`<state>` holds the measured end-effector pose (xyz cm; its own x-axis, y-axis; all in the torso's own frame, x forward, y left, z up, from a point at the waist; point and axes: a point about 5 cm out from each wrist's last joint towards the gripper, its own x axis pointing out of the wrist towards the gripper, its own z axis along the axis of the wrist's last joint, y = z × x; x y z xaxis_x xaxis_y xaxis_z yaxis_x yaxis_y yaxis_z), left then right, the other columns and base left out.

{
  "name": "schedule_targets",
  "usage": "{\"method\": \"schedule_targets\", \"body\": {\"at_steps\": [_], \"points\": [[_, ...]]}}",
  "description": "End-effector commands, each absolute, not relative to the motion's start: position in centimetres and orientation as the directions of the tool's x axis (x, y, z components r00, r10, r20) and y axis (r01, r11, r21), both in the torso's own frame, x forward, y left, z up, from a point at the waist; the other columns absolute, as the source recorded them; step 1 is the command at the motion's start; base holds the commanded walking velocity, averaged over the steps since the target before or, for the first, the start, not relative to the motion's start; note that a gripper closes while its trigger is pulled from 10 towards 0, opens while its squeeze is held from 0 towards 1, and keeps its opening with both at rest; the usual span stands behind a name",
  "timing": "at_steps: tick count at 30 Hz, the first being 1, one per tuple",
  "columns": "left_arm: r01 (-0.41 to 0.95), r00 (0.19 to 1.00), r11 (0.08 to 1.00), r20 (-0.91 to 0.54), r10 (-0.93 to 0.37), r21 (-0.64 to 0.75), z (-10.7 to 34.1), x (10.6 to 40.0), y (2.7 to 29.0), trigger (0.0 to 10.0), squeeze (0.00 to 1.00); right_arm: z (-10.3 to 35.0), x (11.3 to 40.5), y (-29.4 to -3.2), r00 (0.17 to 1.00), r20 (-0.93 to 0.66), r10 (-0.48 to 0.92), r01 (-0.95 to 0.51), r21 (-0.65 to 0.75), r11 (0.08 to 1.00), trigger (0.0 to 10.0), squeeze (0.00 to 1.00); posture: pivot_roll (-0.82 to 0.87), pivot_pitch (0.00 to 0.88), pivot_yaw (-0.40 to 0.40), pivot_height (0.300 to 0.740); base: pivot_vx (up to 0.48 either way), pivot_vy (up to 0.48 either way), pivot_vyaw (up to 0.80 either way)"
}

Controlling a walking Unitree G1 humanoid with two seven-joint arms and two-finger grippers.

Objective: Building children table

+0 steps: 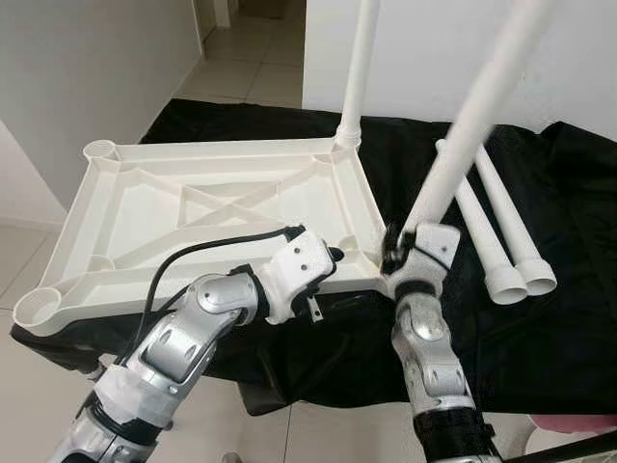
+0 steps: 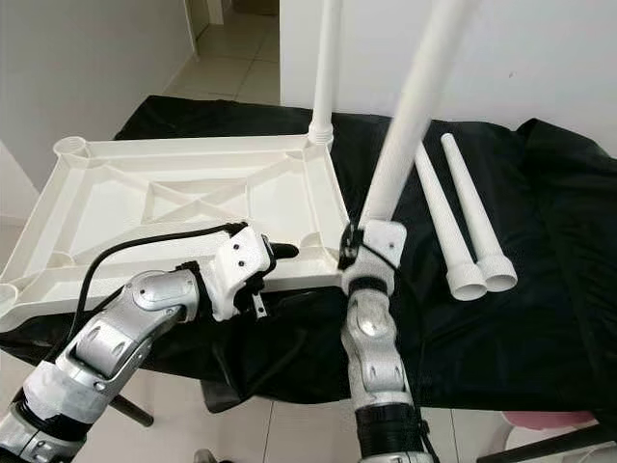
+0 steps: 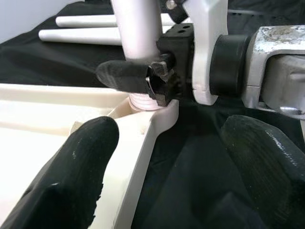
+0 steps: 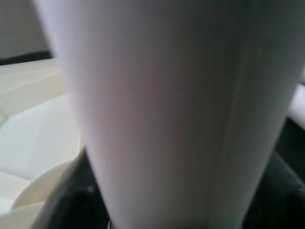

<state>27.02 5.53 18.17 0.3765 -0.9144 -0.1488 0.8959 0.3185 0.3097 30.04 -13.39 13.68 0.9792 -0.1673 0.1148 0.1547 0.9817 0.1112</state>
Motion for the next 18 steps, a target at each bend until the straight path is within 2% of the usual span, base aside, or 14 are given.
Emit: {"method": "schedule_targets", "body": {"at_steps": [1, 8, 11, 12, 14, 15, 16, 18], "points": [[0.919, 0.326, 0.268, -0.172, -0.930, 0.290, 17.8, 26.6, 5.3, 10.0, 0.00, 13.5, 29.9, -13.7, 0.981, 0.126, -0.150, 0.136, 0.115, 0.984, 10.0, 1.00, -0.04, 0.031, 0.006, 0.740, 0.000, 0.000, 0.00], [0.918, 0.328, 0.271, -0.171, -0.929, 0.291, 17.8, 26.6, 5.3, 10.0, 0.00, 13.9, 30.2, -14.5, 0.982, 0.157, -0.103, 0.086, 0.106, 0.991, 10.0, 1.00, -0.04, 0.032, 0.008, 0.740, 0.000, 0.000, 0.00], [0.918, 0.328, 0.271, -0.170, -0.929, 0.289, 17.8, 26.6, 5.4, 10.0, 0.00, 14.1, 30.5, -15.0, 0.985, 0.172, -0.017, 0.004, 0.076, 0.997, 10.0, 1.00, -0.04, 0.033, 0.009, 0.740, 0.000, 0.000, 0.00], [0.918, 0.328, 0.271, -0.169, -0.929, 0.290, 17.8, 26.6, 5.4, 10.0, 0.00, 14.1, 30.6, -15.2, 0.984, 0.174, 0.030, -0.043, 0.068, 0.997, 10.0, 0.04, -0.04, 0.034, 0.009, 0.740, 0.000, 0.000, 0.00], [0.918, 0.329, 0.272, -0.169, -0.929, 0.291, 17.8, 26.6, 5.4, 10.0, 0.00, 14.2, 30.7, -15.3, 0.983, 0.175, 0.060, -0.072, 0.064, 0.995, 10.0, 0.04, -0.04, 0.034, 0.010, 0.740, 0.000, 0.000, 0.00], [0.917, 0.328, 0.271, -0.169, -0.929, 0.291, 17.8, 26.6, 5.4, 10.0, 0.00, 14.3, 30.9, -15.6, 0.978, 0.181, 0.102, -0.114, 0.053, 0.992, 10.0, 0.00, -0.04, 0.034, 0.010, 0.740, 0.000, 0.000, 0.00], [0.918, 0.327, 0.271, -0.168, -0.930, 0.289, 17.9, 26.5, 5.4, 10.0, 0.00, 14.5, 31.2, -16.1, 0.960, 0.190, 0.203, -0.207, -0.003, 0.978, 10.0, 0.00, -0.04, 0.035, 0.015, 0.740, 0.000, 0.000, 0.00], [0.919, 0.324, 0.268, -0.168, -0.931, 0.289, 17.9, 26.5, 5.3, 10.0, 0.00, 14.5, 31.3, -16.3, 0.952, 0.184, 0.243, -0.244, -0.020, 0.970, 10.0, 0.00, -0.05, 0.035, 0.018, 0.740, 0.000, 0.000, 0.00]]}}
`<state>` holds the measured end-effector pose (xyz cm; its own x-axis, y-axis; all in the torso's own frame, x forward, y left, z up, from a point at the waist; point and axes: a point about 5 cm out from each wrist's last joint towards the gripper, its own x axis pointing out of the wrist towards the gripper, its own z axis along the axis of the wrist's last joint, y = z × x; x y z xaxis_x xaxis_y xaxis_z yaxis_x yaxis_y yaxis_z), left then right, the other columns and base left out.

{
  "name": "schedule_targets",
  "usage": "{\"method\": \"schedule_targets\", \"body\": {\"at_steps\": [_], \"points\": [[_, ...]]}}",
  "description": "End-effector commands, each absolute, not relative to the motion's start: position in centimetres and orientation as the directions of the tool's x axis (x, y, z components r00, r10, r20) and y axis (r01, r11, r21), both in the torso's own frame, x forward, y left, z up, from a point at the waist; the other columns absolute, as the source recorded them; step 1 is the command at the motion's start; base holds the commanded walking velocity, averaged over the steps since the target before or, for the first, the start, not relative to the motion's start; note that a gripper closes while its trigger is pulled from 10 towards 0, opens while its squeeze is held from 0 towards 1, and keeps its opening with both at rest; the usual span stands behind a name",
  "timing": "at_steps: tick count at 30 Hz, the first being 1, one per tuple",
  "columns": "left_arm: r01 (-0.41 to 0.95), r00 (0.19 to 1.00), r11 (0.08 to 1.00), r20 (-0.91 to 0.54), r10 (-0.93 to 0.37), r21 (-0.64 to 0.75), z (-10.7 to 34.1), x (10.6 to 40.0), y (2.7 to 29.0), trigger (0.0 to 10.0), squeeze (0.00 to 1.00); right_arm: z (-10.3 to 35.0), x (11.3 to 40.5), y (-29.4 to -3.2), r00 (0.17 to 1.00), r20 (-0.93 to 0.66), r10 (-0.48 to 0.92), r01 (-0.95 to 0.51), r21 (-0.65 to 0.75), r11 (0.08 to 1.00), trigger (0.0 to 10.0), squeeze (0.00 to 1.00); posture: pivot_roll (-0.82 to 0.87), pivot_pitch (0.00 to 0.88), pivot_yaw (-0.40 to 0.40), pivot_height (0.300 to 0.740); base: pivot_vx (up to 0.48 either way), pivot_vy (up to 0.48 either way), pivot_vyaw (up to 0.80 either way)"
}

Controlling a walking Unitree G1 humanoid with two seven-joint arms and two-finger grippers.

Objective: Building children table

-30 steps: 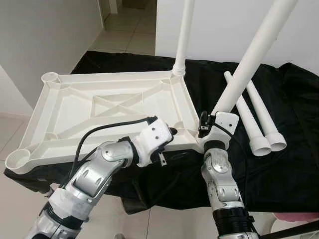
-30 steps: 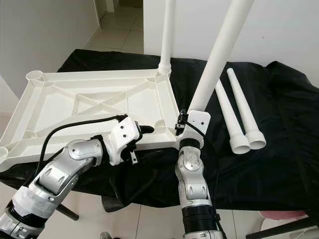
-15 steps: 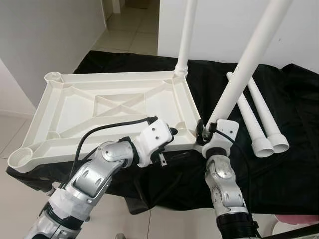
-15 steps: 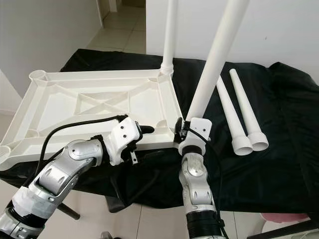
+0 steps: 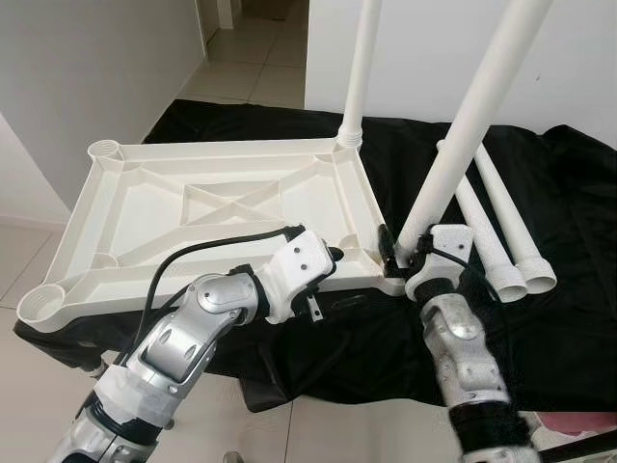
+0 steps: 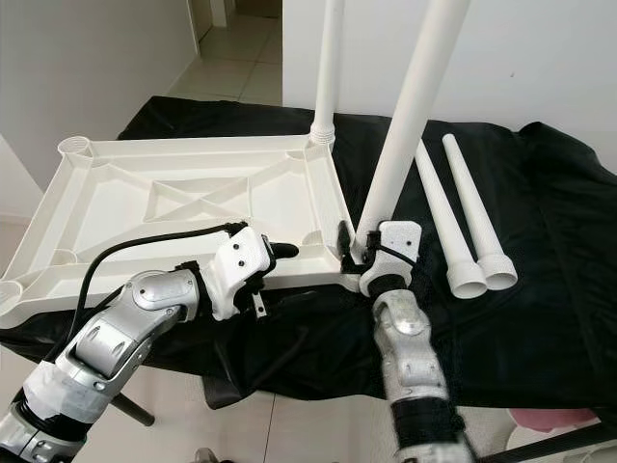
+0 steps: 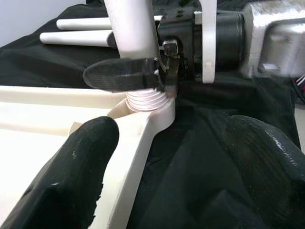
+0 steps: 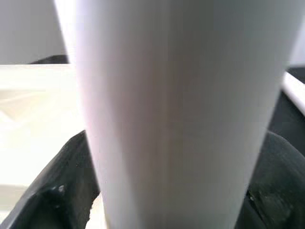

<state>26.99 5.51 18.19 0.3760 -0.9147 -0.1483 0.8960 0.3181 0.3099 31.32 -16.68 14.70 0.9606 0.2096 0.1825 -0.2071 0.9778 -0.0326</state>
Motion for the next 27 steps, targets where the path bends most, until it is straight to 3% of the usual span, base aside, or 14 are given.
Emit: {"method": "schedule_targets", "body": {"at_steps": [1, 7, 14, 16, 27], "points": [[0.920, 0.322, 0.265, -0.168, -0.932, 0.289, 17.9, 26.4, 5.3, 10.0, 0.00, 14.5, 31.5, -16.5, 0.946, 0.179, 0.271, -0.269, -0.037, 0.962, 10.0, 0.00, -0.05, 0.035, 0.018, 0.740, 0.000, 0.000, 0.00], [0.922, 0.311, 0.255, -0.166, -0.936, 0.291, 17.9, 26.3, 5.0, 10.0, 0.00, 14.7, 32.3, -17.0, 0.908, 0.153, 0.390, -0.379, -0.098, 0.920, 10.0, 0.00, -0.05, 0.034, 0.022, 0.740, 0.000, 0.000, 0.00], [0.922, 0.312, 0.255, -0.166, -0.936, 0.293, 17.9, 26.4, 4.8, 10.0, 0.00, 14.8, 33.1, -17.4, 0.892, 0.136, 0.432, -0.420, -0.109, 0.901, 10.0, 0.00, -0.05, 0.037, 0.023, 0.740, 0.000, 0.000, 0.00], [0.923, 0.307, 0.252, -0.163, -0.937, 0.290, 17.9, 26.2, 4.5, 10.0, 0.00, 14.6, 33.7, -18.0, 0.889, 0.110, 0.444, -0.431, -0.119, 0.894, 0.1, 0.00, -0.04, 0.040, 0.021, 0.740, 0.000, 0.000, 0.00], [0.922, 0.314, 0.259, -0.162, -0.936, 0.288, 17.9, 26.2, 4.6, 10.0, 0.00, 13.5, 33.9, -19.1, 0.896, 0.067, 0.439, -0.434, -0.078, 0.898, 0.0, 0.00, -0.04, 0.047, 0.019, 0.740, 0.000, 0.000, 0.00]]}}
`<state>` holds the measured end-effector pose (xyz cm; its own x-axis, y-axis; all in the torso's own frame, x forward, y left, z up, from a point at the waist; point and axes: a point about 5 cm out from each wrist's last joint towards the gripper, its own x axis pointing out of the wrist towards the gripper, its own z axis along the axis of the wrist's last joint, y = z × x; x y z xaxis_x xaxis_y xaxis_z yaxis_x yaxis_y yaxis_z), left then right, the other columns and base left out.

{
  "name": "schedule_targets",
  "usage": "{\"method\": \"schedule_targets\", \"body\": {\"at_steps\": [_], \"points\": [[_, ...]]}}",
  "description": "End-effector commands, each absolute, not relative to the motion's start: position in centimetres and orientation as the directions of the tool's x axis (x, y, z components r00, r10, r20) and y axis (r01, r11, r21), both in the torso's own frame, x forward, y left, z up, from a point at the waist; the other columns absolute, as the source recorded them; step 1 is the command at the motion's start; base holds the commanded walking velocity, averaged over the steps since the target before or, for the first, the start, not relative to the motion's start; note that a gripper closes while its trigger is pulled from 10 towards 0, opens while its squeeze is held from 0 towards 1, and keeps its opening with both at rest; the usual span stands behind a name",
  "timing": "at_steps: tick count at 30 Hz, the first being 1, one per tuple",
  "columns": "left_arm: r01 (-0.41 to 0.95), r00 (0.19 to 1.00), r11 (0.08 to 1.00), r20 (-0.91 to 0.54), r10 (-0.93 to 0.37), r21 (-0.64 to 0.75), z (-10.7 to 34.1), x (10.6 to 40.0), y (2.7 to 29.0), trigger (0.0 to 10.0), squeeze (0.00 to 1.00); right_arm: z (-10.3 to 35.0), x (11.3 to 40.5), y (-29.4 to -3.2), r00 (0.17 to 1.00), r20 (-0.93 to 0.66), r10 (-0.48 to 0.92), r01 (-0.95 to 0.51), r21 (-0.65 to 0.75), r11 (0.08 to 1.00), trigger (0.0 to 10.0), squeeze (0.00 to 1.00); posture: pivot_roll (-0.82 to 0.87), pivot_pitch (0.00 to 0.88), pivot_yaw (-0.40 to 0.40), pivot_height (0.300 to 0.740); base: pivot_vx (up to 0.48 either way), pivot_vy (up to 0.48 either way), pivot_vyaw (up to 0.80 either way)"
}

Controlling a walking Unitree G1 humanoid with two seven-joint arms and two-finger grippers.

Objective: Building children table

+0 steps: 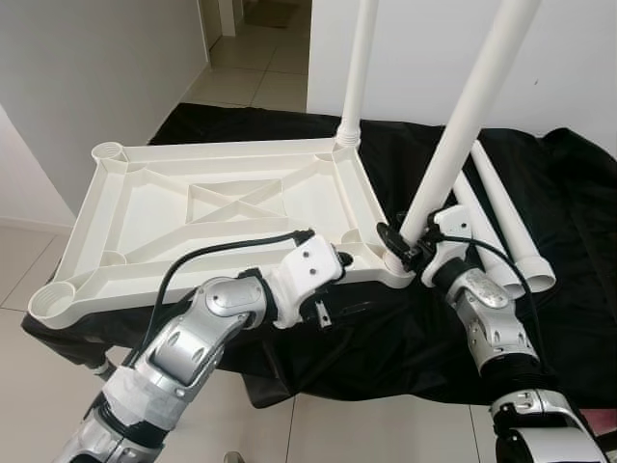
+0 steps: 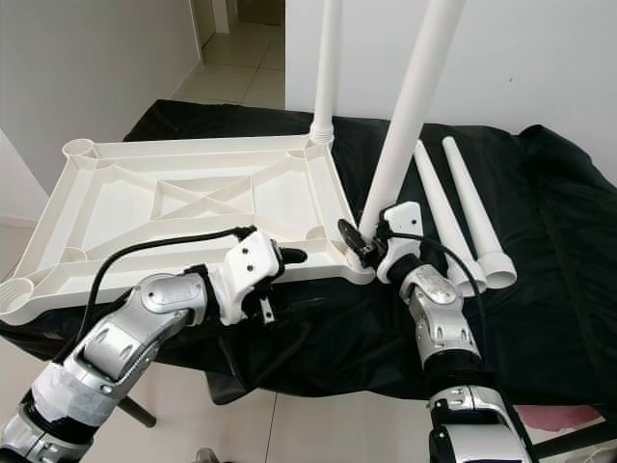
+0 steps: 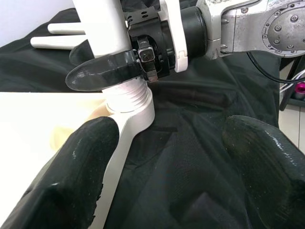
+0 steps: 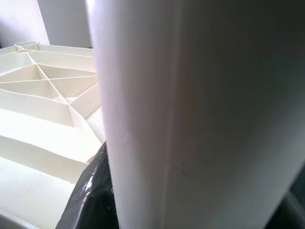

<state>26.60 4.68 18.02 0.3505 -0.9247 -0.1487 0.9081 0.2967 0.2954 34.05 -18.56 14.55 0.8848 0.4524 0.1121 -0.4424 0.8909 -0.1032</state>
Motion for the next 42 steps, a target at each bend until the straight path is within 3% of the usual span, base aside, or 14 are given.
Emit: {"method": "schedule_targets", "body": {"at_steps": [1, 4, 5, 8, 9, 26, 28, 29, 33, 42], "points": [[0.922, 0.314, 0.260, -0.163, -0.935, 0.288, 17.9, 26.2, 4.7, 10.0, 0.00, 13.4, 33.8, -19.1, 0.896, 0.068, 0.438, -0.434, -0.071, 0.898, 0.0, 0.00, -0.04, 0.052, 0.020, 0.740, 0.000, 0.000, 0.00], [0.922, 0.316, 0.261, -0.163, -0.935, 0.286, 17.9, 26.2, 4.7, 10.0, 0.00, 13.2, 33.8, -19.1, 0.899, 0.066, 0.432, -0.429, -0.058, 0.902, 0.0, 0.00, -0.04, 0.052, 0.020, 0.740, 0.000, 0.000, 0.00], [0.922, 0.315, 0.261, -0.163, -0.935, 0.285, 17.9, 26.1, 4.7, 10.0, 0.00, 13.1, 33.8, -19.1, 0.903, 0.064, 0.426, -0.423, -0.053, 0.905, 8.7, 0.00, -0.04, 0.054, 0.018, 0.740, 0.000, 0.000, 0.00], [0.922, 0.315, 0.261, -0.163, -0.935, 0.285, 17.9, 26.1, 4.7, 10.0, 0.00, 13.1, 33.8, -19.1, 0.904, 0.063, 0.423, -0.420, -0.053, 0.906, 8.7, 0.00, -0.04, 0.056, 0.019, 0.740, 0.000, 0.000, 0.00], [0.922, 0.316, 0.262, -0.164, -0.935, 0.284, 17.9, 26.2, 4.6, 10.0, 0.00, 12.9, 33.8, -18.9, 0.913, 0.053, 0.405, -0.403, -0.036, 0.914, 10.0, 0.00, -0.04, 0.057, 0.017, 0.740, 0.000, 0.000, 0.00], [0.923, 0.325, 0.274, -0.164, -0.932, 0.268, 17.6, 26.1, 4.8, 10.0, 0.00, 12.8, 32.2, -16.2, 0.992, 0.029, 0.121, -0.122, 0.039, 0.992, 10.0, 0.00, -0.05, 0.064, 0.010, 0.740, 0.000, 0.000, 0.00], [0.923, 0.325, 0.274, -0.165, -0.931, 0.269, 17.6, 26.1, 4.8, 10.0, 0.00, 12.5, 31.6, -15.9, 1.000, 0.010, 0.012, -0.012, 0.037, 0.999, 10.0, 0.00, -0.05, 0.066, 0.008, 0.740, 0.000, 0.000, 0.00], [0.924, 0.324, 0.274, -0.165, -0.931, 0.268, 17.6, 26.1, 4.7, 10.0, 0.00, 12.3, 30.8, -15.8, 0.989, -0.009, -0.146, 0.146, 0.039, 0.989, 10.0, 0.00, -0.05, 0.066, 0.007, 0.740, 0.000, 0.000, 0.00], [0.924, 0.323, 0.273, -0.164, -0.932, 0.267, 17.6, 26.1, 4.7, 10.0, 0.00, 11.8, 29.9, -15.3, 0.962, -0.048, -0.268, 0.270, 0.051, 0.962, 10.0, 0.00, -0.06, 0.069, 0.006, 0.740, 0.000, 0.000, 0.00], [0.925, 0.322, 0.273, -0.163, -0.933, 0.263, 17.5, 26.0, 4.7, 10.0, 0.00, 12.0, 29.3, -13.7, 0.973, -0.044, -0.226, 0.228, 0.066, 0.971, 10.0, 0.00, -0.06, 0.071, 0.006, 0.740, 0.000, 0.000, 0.00]]}}
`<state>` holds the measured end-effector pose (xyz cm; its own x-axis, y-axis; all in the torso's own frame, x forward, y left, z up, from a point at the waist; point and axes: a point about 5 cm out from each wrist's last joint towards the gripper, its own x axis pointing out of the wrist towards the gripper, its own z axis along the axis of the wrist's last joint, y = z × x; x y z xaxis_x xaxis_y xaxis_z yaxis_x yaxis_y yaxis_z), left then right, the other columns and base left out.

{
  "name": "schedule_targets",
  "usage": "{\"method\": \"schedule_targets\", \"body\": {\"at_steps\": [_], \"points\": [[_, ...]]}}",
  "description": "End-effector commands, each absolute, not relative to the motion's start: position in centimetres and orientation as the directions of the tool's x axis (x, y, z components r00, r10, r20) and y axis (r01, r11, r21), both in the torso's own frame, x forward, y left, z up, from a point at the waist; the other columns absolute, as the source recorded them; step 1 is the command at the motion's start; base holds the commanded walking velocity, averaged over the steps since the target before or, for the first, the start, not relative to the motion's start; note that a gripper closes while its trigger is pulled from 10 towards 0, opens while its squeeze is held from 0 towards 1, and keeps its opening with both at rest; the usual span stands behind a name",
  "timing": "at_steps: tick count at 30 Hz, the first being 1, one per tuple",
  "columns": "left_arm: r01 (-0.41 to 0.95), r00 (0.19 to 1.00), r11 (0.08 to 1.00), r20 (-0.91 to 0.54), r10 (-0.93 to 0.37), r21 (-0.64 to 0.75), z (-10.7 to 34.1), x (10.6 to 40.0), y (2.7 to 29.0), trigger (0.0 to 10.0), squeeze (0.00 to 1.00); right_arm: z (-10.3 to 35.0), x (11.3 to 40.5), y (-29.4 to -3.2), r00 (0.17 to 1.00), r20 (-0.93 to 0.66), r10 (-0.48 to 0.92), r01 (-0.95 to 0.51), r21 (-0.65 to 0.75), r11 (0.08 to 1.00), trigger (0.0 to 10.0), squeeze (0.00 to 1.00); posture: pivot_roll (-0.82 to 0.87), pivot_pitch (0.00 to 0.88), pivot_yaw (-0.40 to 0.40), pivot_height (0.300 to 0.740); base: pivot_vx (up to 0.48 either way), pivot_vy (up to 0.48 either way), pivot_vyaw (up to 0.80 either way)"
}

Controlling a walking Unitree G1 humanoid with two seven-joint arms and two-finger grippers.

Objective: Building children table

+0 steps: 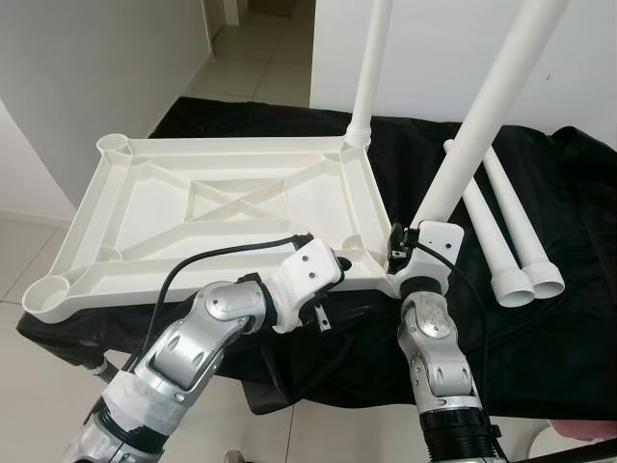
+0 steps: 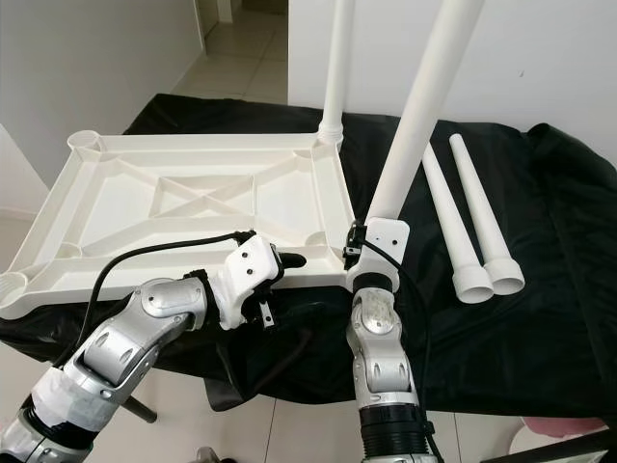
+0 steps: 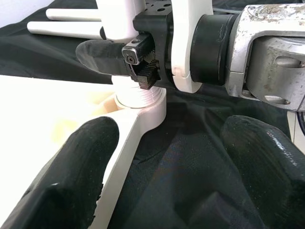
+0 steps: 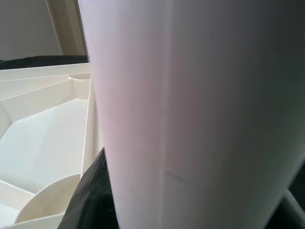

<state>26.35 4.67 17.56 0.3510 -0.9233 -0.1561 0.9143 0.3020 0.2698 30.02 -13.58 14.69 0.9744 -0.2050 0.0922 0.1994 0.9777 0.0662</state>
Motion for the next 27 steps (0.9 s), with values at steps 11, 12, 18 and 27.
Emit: {"method": "schedule_targets", "body": {"at_steps": [11, 12, 18, 27], "points": [[0.923, 0.328, 0.278, -0.163, -0.931, 0.267, 17.6, 26.1, 4.7, 10.0, 0.00, 12.5, 29.1, -14.1, 0.965, -0.042, -0.261, 0.262, 0.046, 0.964, 10.0, 0.00, -0.05, 0.067, 0.002, 0.740, 0.000, 0.000, 0.00], [0.923, 0.328, 0.278, -0.163, -0.931, 0.267, 17.6, 26.1, 4.7, 10.0, 0.00, 12.5, 29.1, -14.1, 0.965, -0.042, -0.261, 0.262, 0.046, 0.964, 10.0, 0.00, -0.05, 0.067, 0.002, 0.740, 0.000, 0.000, 0.00], [0.922, 0.329, 0.280, -0.161, -0.930, 0.268, 17.6, 26.2, 4.7, 10.0, 0.00, 13.4, 29.2, -14.5, 0.974, 0.019, -0.226, 0.225, 0.057, 0.973, 10.0, 1.00, -0.06, 0.070, 0.003, 0.740, 0.000, 0.000, 0.00], [0.922, 0.327, 0.278, -0.160, -0.931, 0.268, 17.7, 26.2, 4.6, 10.0, 0.00, 13.6, 29.7, -15.4, 0.992, 0.065, -0.111, 0.108, 0.038, 0.993, 10.0, 0.00, -0.06, 0.071, 0.006, 0.740, 0.000, 0.000, 0.00]]}}
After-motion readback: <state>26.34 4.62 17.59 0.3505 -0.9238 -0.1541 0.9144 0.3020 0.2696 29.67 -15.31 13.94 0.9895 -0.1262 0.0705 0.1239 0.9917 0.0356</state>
